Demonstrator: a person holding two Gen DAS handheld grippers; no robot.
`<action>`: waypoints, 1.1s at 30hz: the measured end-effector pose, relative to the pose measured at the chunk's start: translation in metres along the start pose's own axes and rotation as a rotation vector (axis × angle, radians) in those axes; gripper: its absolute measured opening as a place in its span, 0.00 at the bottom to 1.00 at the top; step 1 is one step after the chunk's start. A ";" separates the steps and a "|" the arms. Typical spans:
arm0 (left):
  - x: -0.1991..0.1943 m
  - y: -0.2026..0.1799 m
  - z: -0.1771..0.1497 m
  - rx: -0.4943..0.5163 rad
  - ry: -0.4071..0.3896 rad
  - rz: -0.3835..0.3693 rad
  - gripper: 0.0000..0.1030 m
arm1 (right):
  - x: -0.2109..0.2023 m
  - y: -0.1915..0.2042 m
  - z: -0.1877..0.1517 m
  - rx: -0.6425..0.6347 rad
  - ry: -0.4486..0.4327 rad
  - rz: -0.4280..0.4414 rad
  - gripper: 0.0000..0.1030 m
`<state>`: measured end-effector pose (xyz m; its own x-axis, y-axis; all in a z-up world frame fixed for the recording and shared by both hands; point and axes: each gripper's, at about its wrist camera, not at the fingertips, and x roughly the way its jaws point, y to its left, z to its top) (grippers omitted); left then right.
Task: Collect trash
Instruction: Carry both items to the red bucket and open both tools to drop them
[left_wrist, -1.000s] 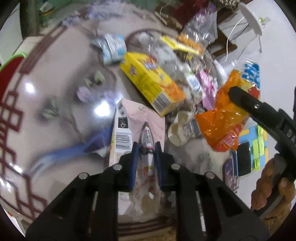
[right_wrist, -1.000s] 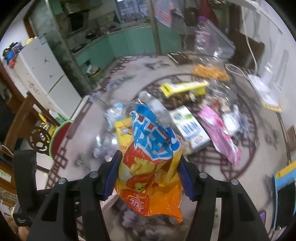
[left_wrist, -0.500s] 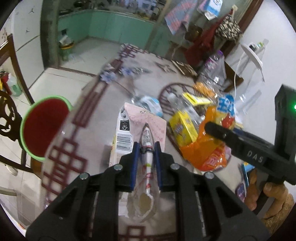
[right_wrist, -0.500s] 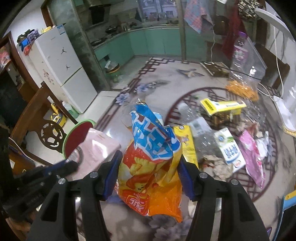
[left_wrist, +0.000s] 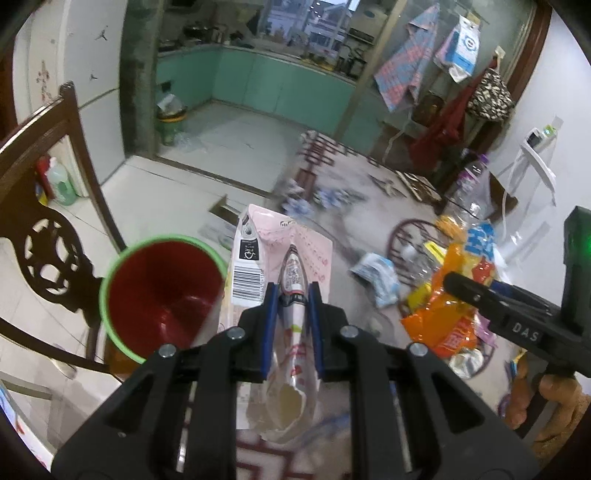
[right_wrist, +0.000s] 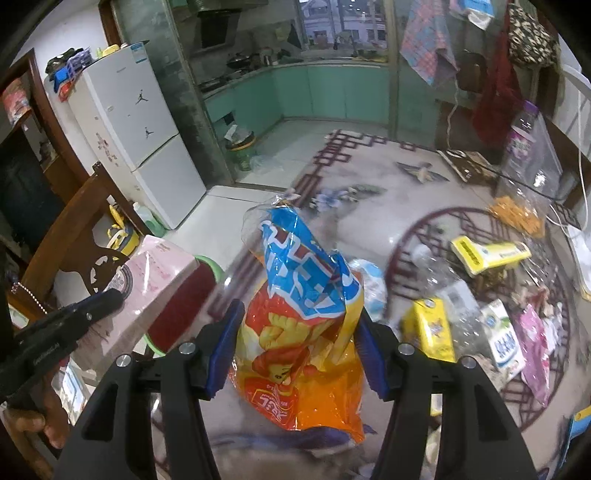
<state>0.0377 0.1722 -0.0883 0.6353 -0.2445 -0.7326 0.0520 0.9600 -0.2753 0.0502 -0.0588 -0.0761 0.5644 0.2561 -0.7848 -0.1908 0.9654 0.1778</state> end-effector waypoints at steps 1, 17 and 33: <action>0.001 0.008 0.004 -0.008 -0.001 0.006 0.16 | 0.002 0.004 0.002 -0.003 -0.001 0.005 0.55; 0.018 0.116 0.024 -0.078 0.035 0.081 0.16 | 0.061 0.100 0.036 -0.035 0.020 0.087 0.56; 0.052 0.171 0.040 -0.109 0.101 0.121 0.18 | 0.142 0.149 0.045 0.008 0.112 0.174 0.74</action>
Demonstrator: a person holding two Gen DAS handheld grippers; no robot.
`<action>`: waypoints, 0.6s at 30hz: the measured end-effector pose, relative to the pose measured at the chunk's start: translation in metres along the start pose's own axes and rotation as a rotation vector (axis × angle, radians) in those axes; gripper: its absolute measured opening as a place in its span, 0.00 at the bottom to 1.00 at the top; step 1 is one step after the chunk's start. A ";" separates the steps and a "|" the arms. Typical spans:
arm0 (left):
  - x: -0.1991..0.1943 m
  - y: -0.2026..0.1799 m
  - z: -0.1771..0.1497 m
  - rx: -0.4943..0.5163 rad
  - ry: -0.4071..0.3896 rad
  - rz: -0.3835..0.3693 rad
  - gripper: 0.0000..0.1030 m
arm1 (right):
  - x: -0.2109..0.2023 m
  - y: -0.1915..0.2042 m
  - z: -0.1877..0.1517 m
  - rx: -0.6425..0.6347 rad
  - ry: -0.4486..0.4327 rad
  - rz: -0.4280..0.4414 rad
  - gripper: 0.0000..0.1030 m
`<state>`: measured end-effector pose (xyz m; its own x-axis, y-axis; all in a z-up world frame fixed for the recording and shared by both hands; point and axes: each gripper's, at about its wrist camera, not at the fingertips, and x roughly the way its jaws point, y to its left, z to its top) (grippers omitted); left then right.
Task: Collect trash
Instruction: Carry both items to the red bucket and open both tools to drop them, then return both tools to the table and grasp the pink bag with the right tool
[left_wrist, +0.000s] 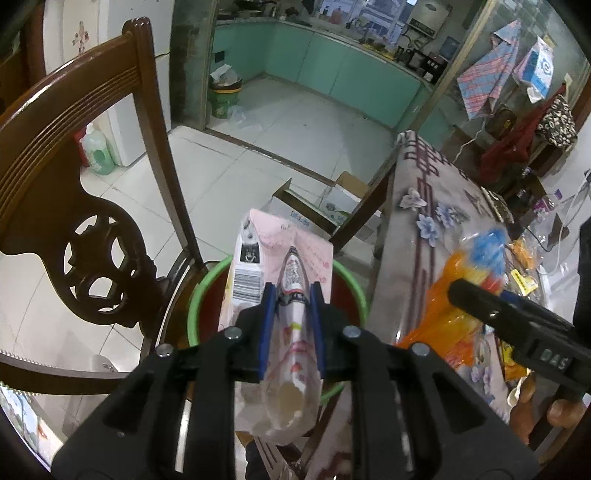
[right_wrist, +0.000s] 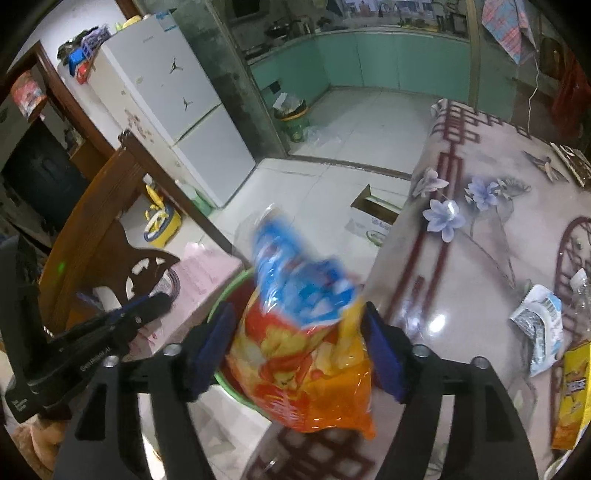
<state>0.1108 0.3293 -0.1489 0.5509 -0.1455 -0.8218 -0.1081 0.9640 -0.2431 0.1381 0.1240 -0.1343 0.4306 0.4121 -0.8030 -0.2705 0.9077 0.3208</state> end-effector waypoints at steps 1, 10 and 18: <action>0.001 0.002 0.001 -0.008 -0.002 0.010 0.26 | -0.001 -0.001 0.002 0.007 -0.011 0.000 0.76; -0.005 0.000 0.008 -0.027 -0.034 0.005 0.55 | -0.029 -0.007 0.007 -0.002 -0.072 -0.038 0.80; -0.022 -0.037 -0.001 0.044 -0.057 -0.034 0.60 | -0.065 -0.024 -0.019 0.001 -0.099 -0.092 0.82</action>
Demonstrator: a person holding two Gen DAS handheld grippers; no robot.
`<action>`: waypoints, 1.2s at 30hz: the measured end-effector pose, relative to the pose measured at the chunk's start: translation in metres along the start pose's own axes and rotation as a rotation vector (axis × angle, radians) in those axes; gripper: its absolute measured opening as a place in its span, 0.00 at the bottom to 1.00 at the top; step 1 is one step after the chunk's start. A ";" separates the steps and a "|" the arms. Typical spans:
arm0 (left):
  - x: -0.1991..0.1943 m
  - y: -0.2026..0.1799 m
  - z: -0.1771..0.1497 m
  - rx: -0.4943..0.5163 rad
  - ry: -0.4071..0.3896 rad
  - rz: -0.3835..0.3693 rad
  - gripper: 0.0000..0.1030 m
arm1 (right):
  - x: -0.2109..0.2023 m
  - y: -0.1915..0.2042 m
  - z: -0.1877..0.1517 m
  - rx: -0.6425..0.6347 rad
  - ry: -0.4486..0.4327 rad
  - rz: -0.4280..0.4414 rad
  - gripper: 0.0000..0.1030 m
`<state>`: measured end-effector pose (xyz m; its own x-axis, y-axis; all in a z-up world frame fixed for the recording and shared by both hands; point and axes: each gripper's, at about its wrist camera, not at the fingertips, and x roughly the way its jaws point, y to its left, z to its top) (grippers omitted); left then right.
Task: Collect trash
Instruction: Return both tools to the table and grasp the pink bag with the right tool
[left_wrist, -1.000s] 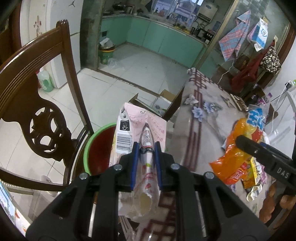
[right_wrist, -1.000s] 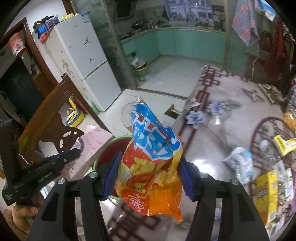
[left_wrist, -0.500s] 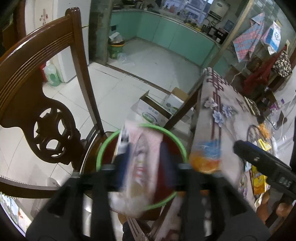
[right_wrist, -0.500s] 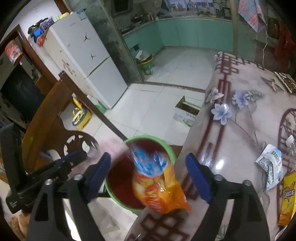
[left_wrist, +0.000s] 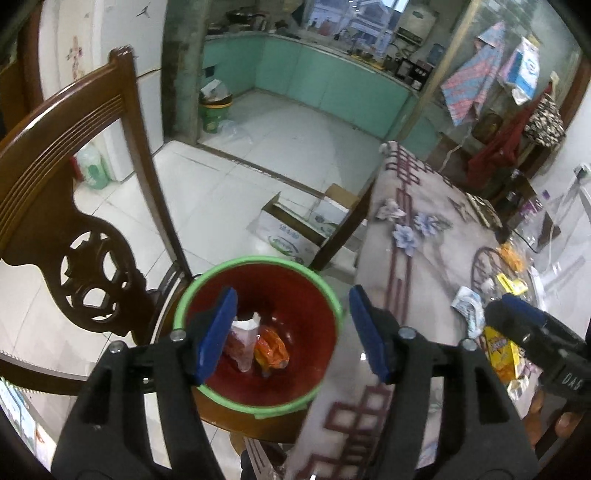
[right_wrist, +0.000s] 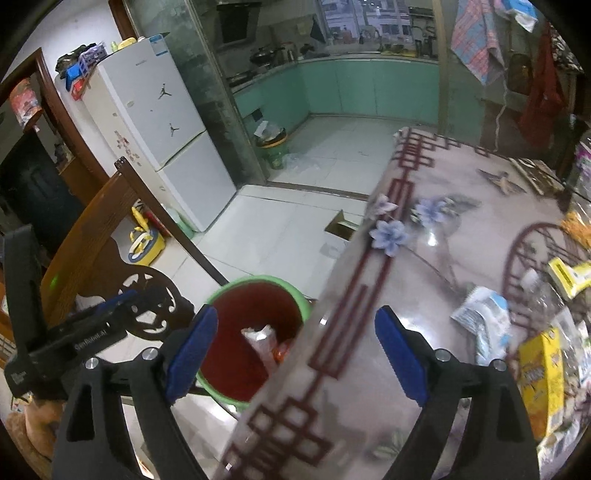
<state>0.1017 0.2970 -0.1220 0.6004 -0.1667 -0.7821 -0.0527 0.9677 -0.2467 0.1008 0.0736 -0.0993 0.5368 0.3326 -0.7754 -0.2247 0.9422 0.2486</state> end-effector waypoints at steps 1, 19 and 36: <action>-0.001 -0.008 -0.002 0.016 0.002 -0.008 0.60 | -0.005 -0.004 -0.005 0.003 -0.001 -0.010 0.82; -0.002 -0.184 -0.069 0.144 0.075 -0.121 0.62 | -0.105 -0.179 -0.078 0.164 -0.013 -0.169 0.82; 0.027 -0.315 -0.123 0.210 0.189 -0.158 0.66 | -0.090 -0.434 -0.120 0.312 0.218 -0.458 0.57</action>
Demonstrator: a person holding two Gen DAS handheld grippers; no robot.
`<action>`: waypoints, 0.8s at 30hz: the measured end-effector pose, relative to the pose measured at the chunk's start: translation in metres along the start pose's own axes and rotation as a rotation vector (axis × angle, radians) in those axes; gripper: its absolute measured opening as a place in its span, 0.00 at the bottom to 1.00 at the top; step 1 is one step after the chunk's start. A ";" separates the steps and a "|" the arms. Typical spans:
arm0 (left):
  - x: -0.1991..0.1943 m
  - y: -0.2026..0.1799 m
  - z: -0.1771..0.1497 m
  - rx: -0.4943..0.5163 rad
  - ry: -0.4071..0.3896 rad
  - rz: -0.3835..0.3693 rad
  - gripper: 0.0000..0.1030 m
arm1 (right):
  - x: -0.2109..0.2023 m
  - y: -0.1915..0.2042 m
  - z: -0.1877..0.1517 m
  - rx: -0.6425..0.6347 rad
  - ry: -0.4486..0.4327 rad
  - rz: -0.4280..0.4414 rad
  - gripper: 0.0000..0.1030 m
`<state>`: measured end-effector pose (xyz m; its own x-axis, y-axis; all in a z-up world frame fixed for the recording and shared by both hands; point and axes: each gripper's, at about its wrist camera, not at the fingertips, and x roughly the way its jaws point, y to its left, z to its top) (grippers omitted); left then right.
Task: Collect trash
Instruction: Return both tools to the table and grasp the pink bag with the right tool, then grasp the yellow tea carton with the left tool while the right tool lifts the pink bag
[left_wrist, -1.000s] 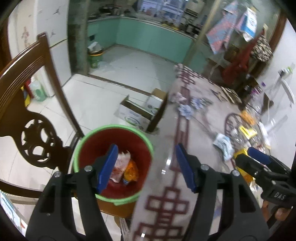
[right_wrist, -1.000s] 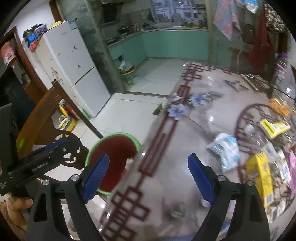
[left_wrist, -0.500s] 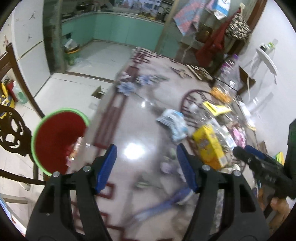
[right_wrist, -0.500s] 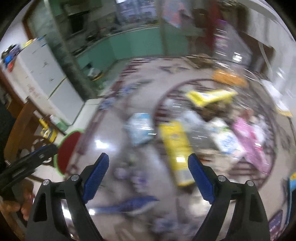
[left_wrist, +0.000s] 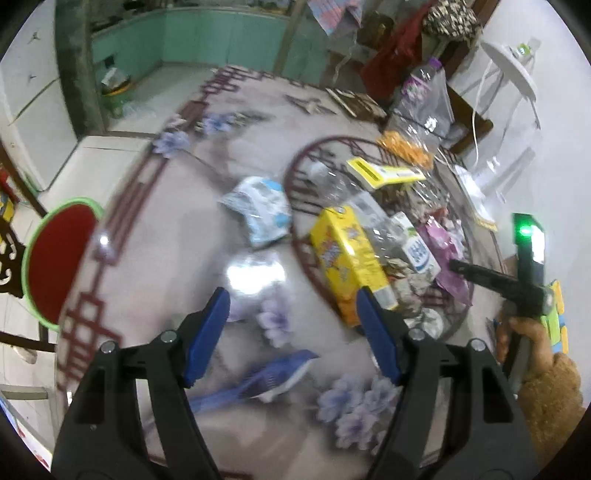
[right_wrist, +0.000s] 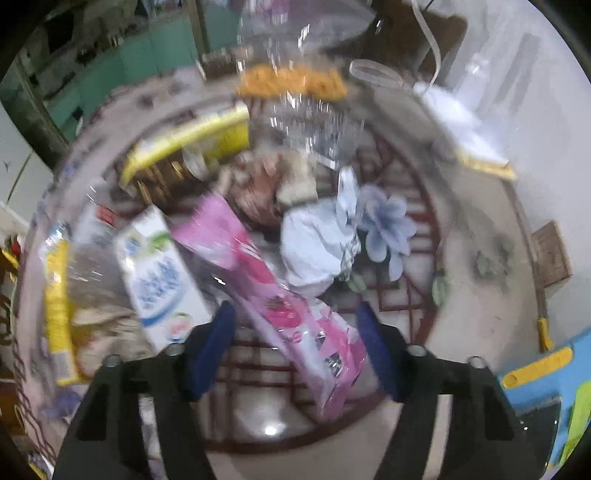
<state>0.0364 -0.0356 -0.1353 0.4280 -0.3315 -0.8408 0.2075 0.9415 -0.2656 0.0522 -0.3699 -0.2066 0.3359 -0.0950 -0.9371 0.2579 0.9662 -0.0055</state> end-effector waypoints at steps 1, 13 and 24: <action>0.009 -0.009 0.003 0.012 0.019 -0.009 0.66 | 0.008 0.000 0.000 -0.010 0.015 0.002 0.57; 0.106 -0.066 0.032 0.064 0.151 0.013 0.66 | 0.015 -0.013 -0.006 0.011 0.013 0.154 0.28; 0.131 -0.053 0.027 0.015 0.228 0.015 0.35 | -0.035 -0.016 -0.020 0.059 -0.082 0.219 0.27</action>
<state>0.1053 -0.1306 -0.2186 0.2215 -0.2937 -0.9299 0.2165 0.9446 -0.2468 0.0183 -0.3775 -0.1806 0.4611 0.0935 -0.8824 0.2228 0.9504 0.2171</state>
